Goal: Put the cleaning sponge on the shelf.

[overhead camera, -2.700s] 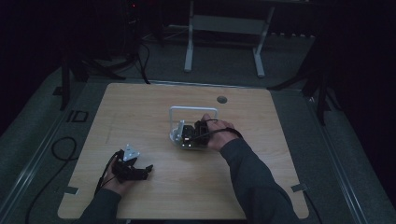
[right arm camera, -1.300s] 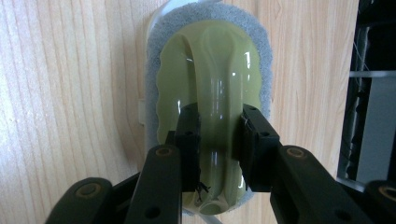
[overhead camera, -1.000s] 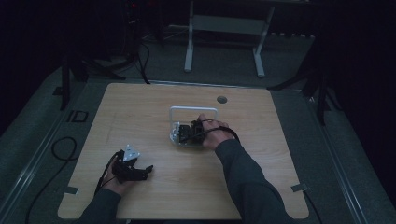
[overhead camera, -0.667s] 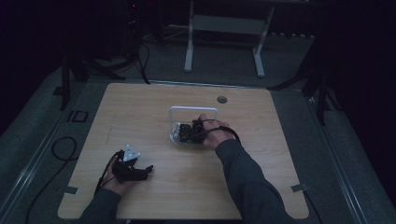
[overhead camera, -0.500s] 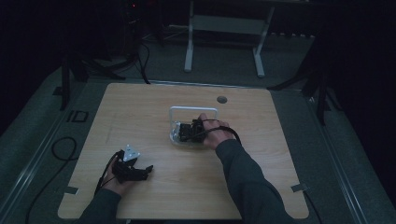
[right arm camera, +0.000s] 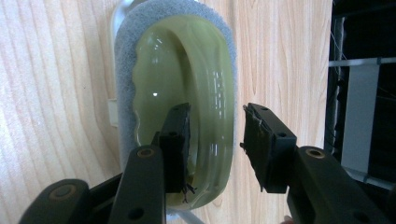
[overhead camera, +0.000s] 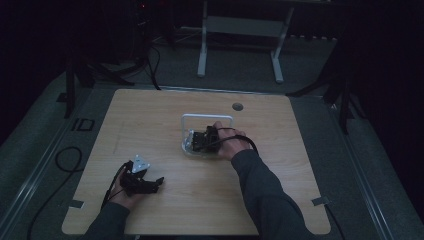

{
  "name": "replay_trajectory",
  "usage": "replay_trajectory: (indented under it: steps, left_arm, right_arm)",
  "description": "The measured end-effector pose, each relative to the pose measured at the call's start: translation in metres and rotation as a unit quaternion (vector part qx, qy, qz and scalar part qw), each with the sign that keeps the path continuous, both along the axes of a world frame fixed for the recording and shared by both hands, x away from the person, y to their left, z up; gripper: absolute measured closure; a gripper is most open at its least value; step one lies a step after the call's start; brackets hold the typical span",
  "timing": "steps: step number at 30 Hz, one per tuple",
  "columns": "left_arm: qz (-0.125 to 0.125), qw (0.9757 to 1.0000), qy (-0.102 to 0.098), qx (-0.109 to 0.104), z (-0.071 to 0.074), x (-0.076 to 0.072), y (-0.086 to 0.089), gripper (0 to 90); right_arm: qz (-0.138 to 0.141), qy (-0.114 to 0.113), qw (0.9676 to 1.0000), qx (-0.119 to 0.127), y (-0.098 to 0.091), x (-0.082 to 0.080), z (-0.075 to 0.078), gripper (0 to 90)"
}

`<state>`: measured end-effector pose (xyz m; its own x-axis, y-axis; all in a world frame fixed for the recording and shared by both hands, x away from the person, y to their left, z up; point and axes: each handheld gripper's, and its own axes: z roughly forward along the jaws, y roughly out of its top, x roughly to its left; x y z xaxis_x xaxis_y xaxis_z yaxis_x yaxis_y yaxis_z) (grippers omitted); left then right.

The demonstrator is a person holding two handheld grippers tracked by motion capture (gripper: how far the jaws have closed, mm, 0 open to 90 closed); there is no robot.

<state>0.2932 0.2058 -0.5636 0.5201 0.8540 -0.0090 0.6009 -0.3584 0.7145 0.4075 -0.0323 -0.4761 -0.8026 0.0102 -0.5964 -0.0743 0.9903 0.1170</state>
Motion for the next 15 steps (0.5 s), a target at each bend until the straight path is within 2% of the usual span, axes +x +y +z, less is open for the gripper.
replay_trajectory:
  steps: [8, 9, 15]
  left_arm:
    - [0.000, 1.0000, 0.000, 0.000, 0.000, 0.000, 0.000, 14.7]
    - [0.000, 1.0000, 0.000, 0.000, 0.000, 0.000, 0.000, 14.7]
    - [0.000, 1.0000, 0.000, 0.001, 0.000, 0.000, 0.000, 14.7]
  right_arm:
    - [-0.002, 0.003, 0.9999, 0.016, -0.006, -0.005, 0.005, 53.5]
    - [0.001, 0.001, 0.9997, 0.024, -0.007, -0.007, 0.008, 52.9]
    - [0.015, -0.006, 0.9991, 0.039, -0.008, -0.018, 0.016, 51.7]
